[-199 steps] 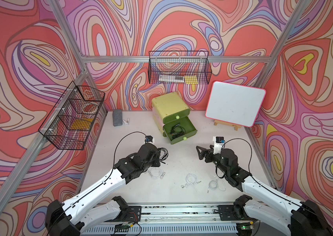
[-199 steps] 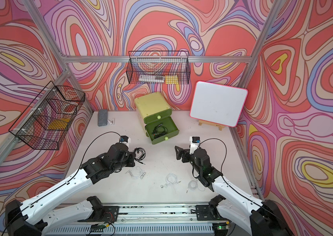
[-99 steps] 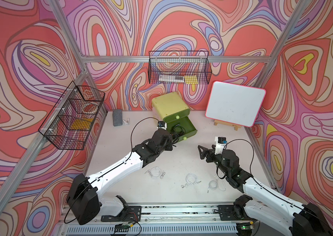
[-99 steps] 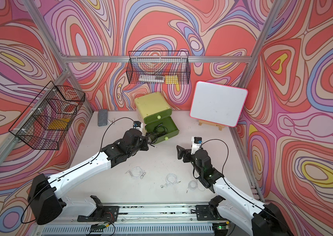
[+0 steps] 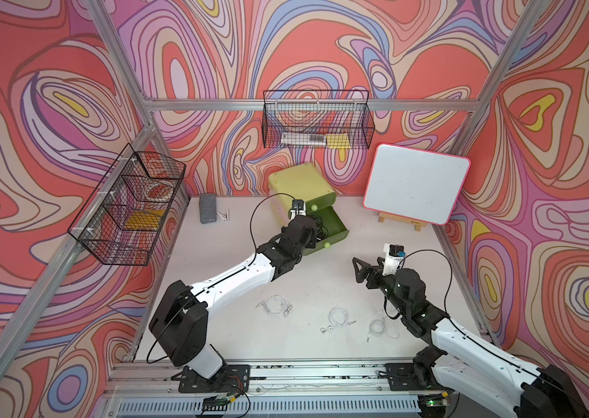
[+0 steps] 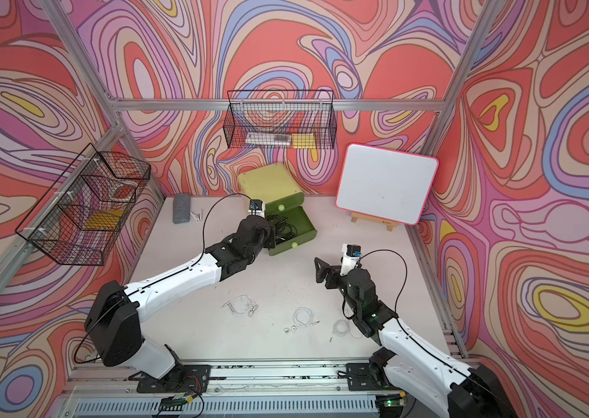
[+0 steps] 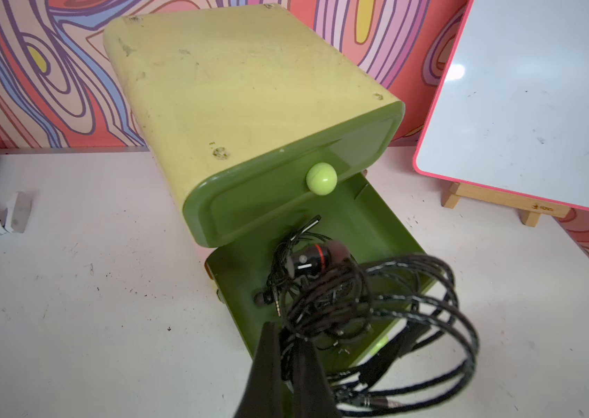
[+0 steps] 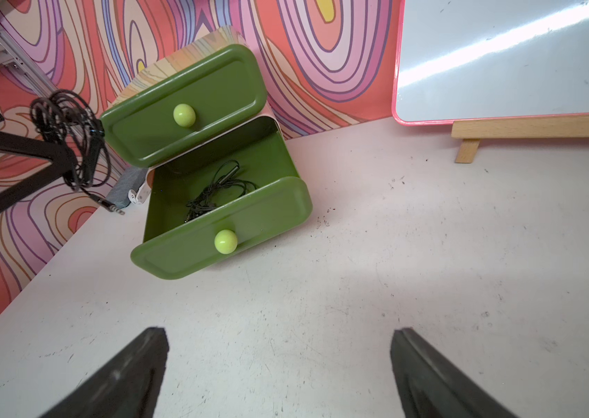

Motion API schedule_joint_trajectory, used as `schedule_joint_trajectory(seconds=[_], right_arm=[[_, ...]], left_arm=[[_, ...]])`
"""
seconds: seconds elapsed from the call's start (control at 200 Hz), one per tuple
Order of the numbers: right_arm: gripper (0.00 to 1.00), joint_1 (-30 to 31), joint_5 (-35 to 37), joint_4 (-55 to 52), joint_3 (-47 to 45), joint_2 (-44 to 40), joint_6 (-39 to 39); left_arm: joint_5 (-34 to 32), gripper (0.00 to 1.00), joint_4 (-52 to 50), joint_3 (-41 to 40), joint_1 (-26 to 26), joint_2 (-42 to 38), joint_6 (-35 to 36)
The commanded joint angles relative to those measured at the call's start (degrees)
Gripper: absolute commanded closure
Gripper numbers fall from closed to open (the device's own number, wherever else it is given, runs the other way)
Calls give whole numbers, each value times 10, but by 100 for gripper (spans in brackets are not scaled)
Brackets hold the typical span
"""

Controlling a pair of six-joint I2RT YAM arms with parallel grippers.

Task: Place the wired earphones into the drawer by color
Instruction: Place the wired earphones in the drawer.

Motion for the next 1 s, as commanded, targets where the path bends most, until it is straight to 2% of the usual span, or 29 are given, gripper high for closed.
schedule_joint_trajectory(seconds=[0.0, 0.546, 0.996], right_arm=[[2, -1, 7, 11, -10, -11, 2], [1, -1, 14, 17, -16, -16, -1], [2, 0, 10, 22, -16, -9, -1]], left_arm=[[-49, 100, 27, 25, -3, 29, 13], [-88, 100, 33, 91, -3, 143, -51], [-93, 100, 7, 104, -8, 178, -92]])
